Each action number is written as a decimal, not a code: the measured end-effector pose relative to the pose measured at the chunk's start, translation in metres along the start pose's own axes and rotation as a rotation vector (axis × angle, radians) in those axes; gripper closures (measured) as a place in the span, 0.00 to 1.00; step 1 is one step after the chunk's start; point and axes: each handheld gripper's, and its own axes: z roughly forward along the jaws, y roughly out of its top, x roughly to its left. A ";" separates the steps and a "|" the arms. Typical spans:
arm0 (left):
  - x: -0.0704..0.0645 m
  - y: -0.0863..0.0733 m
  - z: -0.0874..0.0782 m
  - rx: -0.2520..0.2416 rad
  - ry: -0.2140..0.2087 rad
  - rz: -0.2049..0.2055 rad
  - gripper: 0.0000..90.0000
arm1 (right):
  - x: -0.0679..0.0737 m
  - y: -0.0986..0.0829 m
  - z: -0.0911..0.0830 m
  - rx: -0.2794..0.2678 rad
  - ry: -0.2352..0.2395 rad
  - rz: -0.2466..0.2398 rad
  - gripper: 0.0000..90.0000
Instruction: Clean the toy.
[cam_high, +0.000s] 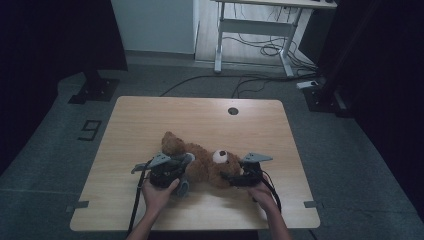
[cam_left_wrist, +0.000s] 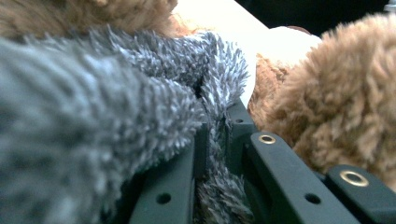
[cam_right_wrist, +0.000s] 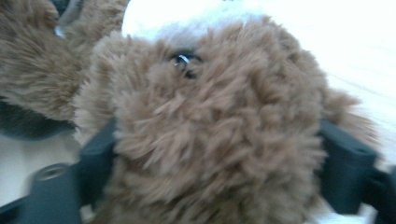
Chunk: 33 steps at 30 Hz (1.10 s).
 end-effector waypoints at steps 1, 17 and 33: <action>0.000 0.003 0.003 -0.003 -0.001 -0.012 0.93 | -0.003 0.000 0.000 -0.011 -0.016 0.007 0.32; -0.038 0.038 -0.044 -0.070 -0.041 0.101 0.91 | -0.023 -0.005 -0.006 -0.082 -0.022 -0.025 0.42; -0.044 0.062 0.071 0.197 -0.071 0.090 0.91 | -0.019 -0.008 -0.008 -0.082 -0.013 -0.057 0.42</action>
